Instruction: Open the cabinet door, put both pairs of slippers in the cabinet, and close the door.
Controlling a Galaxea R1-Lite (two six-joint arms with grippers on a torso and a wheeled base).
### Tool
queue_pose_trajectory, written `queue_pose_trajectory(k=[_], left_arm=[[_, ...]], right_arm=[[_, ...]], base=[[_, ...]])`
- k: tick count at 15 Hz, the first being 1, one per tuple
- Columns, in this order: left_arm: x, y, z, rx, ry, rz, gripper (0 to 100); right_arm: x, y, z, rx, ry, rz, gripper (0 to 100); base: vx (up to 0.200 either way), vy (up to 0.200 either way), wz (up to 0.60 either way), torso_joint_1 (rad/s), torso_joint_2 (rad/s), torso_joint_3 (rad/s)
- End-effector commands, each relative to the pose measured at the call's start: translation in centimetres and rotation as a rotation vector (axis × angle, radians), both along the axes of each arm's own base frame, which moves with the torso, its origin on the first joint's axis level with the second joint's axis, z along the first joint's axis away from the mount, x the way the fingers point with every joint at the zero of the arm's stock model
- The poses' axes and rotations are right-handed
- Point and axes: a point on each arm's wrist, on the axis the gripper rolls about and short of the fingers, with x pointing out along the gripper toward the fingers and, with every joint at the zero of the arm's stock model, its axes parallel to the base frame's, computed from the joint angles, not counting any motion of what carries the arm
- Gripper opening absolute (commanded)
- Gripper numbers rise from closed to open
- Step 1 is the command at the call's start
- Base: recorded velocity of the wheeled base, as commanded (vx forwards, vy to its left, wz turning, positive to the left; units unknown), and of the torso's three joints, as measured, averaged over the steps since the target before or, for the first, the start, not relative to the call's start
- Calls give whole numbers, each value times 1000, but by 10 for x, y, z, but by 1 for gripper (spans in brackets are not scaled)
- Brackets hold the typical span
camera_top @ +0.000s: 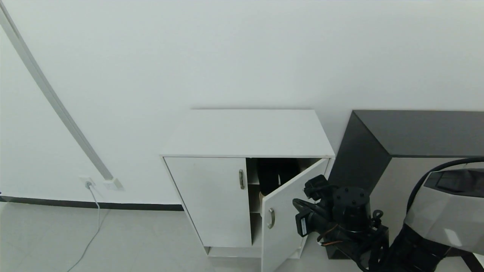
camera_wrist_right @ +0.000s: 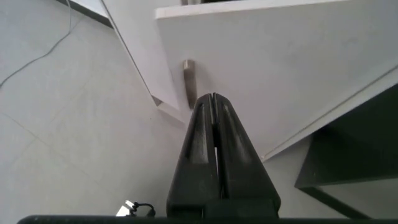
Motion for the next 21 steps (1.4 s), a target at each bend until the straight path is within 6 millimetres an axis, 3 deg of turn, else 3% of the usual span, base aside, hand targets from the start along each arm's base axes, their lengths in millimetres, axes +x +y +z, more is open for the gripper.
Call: queue_pose_trajectory(k=[1,8,14,21], left_arm=[[0,0,0,0,0,1,0],[0,0,0,0,0,-1,0],[0,0,0,-1,0,1,0],[0,0,0,-1,0,-1,0]], right_arm=[[-3,-2,-5,-11,15,-1,0],[9,7,-22,-23,34,-3,0],[40,24,-38,-14,21,-23,0],[66,32,-38,-15,23,-46,0]], base=[[0,0,0,0,0,0],[0,0,0,0,0,0],[0,0,0,0,0,0],[0,0,0,0,0,0]])
